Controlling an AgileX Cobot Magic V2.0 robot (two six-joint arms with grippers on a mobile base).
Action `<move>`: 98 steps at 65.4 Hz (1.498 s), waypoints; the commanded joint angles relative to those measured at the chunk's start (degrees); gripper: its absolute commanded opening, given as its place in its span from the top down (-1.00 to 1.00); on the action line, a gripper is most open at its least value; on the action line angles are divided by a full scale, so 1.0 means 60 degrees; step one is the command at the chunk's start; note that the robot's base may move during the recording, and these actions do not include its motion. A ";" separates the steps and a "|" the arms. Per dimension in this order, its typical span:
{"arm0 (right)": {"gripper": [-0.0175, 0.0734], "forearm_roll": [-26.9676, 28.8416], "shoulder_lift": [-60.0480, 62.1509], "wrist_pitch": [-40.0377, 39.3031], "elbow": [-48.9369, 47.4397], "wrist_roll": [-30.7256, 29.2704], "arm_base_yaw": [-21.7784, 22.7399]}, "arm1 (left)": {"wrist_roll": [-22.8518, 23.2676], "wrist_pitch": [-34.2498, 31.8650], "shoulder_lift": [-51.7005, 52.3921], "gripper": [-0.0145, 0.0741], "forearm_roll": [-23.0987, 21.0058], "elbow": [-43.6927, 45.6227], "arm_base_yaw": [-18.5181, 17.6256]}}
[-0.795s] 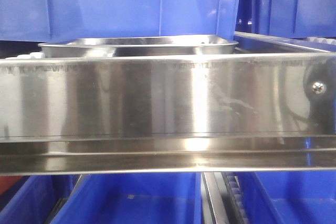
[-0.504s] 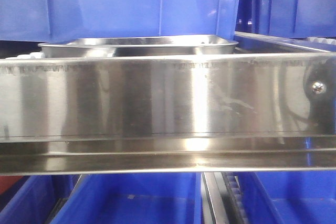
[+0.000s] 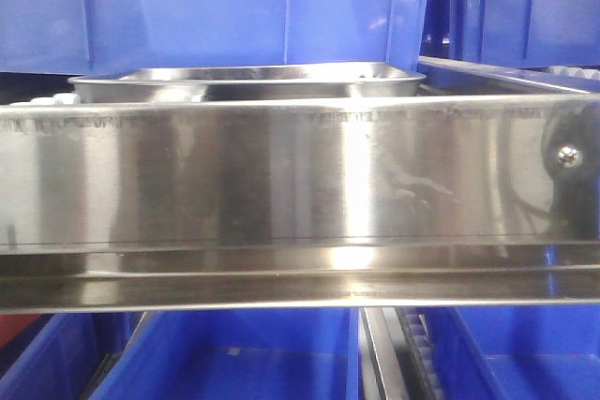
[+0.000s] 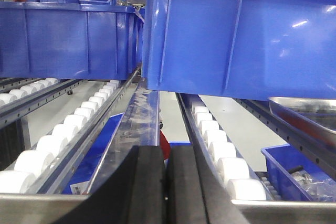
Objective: Stack silver trays without gaps
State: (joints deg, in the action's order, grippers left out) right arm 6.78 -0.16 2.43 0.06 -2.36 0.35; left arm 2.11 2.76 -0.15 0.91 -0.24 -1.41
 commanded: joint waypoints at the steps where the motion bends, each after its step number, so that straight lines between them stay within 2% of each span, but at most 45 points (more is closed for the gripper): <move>1: 0.65 0.0013 0.0026 -0.0156 -0.0010 -0.0092 0.0039 | -0.0010 -0.0117 0.0026 0.69 -0.0054 0.0040 0.0029; 19: 0.65 0.0013 0.0026 -0.0333 -0.0010 -0.0092 0.0039 | -0.0010 -0.0117 0.0026 0.69 -0.0054 0.0040 0.0029; 31: 0.65 0.0013 0.0026 -0.1281 -0.0010 -0.0092 0.0039 | -0.0010 -0.0391 0.0026 0.69 -0.0054 0.0040 0.0026; 47: 0.65 0.0013 0.0026 -0.4583 -0.0010 -0.0092 0.0039 | -0.0010 -0.3366 0.0026 0.69 -0.0054 0.0040 0.0026; 54: 0.65 0.0013 0.0026 -0.5249 -0.0122 -0.0092 0.0039 | -0.0010 -0.3555 0.0026 0.69 -0.0054 0.0274 0.0026; 64: 0.65 0.0013 0.0026 -0.4728 -0.1161 -0.0092 0.0039 | -0.0010 -0.3513 0.0026 0.69 -0.0054 0.1196 0.0026; 72: 0.65 0.0013 0.0026 -0.3864 -0.2084 -0.0092 0.0039 | -0.0010 -0.2928 0.0026 0.69 -0.0054 0.2056 0.0026; 82: 0.65 0.0013 -0.0319 -0.2483 -0.3258 -0.0092 0.0039 | -0.0010 -0.1377 -0.0341 0.69 -0.0054 0.3210 0.0026; 98: 0.65 0.0013 -0.2765 0.0445 -0.5566 -0.0092 0.0039 | -0.0010 0.2270 -0.2383 0.69 0.0030 0.5440 0.0026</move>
State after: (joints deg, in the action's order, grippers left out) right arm 6.78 -11.73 -0.37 -29.49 -2.36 0.35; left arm 2.11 8.58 -9.92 0.91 28.22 -1.41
